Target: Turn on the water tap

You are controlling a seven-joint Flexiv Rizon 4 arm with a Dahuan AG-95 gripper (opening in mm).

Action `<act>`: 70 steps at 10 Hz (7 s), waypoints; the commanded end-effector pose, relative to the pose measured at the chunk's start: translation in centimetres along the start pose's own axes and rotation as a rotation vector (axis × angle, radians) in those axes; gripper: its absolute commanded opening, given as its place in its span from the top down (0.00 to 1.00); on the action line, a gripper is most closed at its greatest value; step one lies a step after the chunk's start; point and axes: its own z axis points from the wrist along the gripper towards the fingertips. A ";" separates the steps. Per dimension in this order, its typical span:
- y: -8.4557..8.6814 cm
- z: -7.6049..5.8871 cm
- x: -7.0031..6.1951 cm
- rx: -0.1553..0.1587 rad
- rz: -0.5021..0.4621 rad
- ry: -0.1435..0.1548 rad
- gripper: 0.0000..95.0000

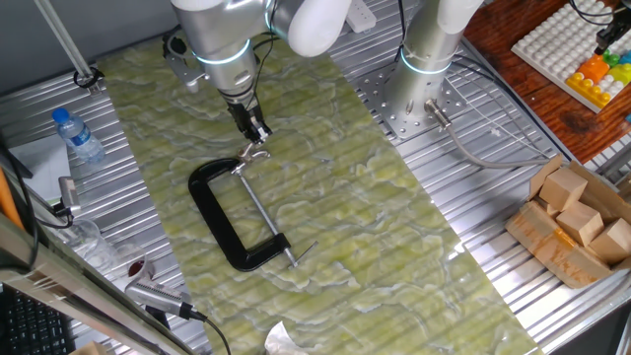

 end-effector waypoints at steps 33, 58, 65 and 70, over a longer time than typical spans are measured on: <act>-3.2 0.4 -0.9 0.039 -0.230 0.001 1.00; -5.0 1.4 -1.3 0.019 -0.242 -0.018 1.00; -4.9 1.1 -1.6 0.021 -0.238 -0.016 1.00; -4.9 1.1 -2.1 0.023 -0.234 -0.012 1.00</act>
